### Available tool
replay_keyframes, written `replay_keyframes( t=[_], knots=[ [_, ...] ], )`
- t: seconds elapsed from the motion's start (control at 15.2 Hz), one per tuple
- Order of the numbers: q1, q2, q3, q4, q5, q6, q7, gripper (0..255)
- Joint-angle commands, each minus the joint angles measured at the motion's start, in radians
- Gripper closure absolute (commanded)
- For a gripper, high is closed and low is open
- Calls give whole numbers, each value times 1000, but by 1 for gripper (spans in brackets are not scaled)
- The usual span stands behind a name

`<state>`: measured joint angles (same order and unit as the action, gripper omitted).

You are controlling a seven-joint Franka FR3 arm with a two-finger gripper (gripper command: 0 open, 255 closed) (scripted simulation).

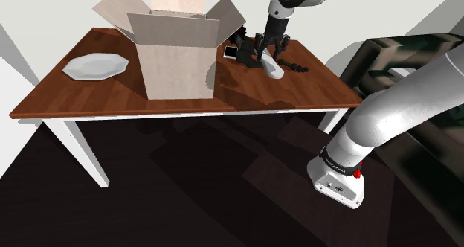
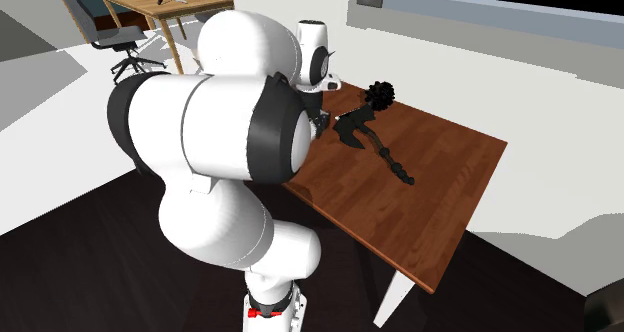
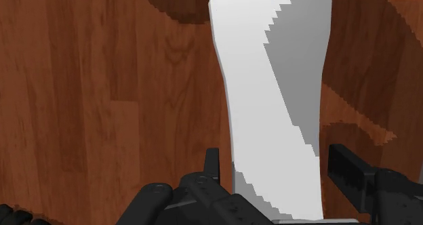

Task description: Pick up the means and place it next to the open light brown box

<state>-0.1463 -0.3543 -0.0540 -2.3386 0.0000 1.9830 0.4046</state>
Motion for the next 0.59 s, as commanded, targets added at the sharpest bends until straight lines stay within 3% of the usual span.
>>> replay_keyframes(
  t=[0.0,0.53],
  knots=[
    [-1,6,-1,-21,0,28,-2,255],
    [0,45,-3,-97,2,143,-5,255]
  ],
)
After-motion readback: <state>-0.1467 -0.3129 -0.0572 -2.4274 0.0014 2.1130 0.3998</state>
